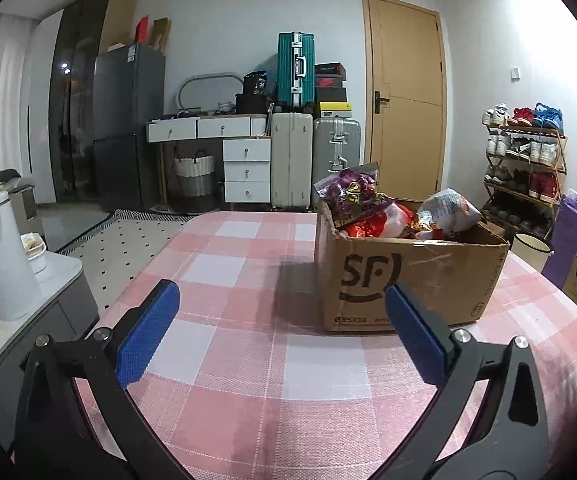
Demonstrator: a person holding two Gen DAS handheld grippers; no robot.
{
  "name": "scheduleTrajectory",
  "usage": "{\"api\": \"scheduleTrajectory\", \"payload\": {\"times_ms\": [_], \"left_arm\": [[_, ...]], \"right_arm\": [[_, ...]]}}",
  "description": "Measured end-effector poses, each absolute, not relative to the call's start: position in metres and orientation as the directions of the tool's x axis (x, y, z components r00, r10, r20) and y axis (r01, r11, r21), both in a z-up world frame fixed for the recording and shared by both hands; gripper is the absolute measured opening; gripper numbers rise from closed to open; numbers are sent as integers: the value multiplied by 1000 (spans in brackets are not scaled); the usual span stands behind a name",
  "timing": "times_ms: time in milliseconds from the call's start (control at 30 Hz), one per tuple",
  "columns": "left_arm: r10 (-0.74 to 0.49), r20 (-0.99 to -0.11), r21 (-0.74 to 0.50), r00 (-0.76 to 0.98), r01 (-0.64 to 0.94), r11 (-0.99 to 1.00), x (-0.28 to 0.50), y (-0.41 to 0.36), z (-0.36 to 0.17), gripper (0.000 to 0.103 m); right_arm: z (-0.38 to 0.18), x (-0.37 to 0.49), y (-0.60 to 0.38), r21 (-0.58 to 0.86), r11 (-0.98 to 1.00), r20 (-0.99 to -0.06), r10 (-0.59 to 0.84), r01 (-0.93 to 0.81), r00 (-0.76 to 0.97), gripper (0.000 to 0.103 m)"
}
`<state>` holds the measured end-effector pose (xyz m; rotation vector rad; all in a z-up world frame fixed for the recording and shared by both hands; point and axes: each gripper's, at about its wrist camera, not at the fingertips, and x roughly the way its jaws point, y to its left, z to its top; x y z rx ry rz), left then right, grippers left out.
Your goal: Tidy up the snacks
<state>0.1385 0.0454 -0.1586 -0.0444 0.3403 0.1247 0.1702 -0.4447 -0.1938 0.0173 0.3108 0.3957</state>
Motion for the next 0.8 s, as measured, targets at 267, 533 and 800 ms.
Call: {"api": "scheduleTrajectory", "payload": {"times_ms": [267,533,800], "left_arm": [[122,-339,6,933,-127,992,142,40,-162,103],[121,-334,2,935,-128,992,140,43,-162,103],[126,-319,1,939,-132,991,135,43,-162,103]], "right_arm": [[-191,170,-439,55,923,-299,380,-382,875,103],[-191,172,-437,52,923,-301,379,-382,875,103],[-192,173,-437,53,922,-301,380,-383,875,103]]}}
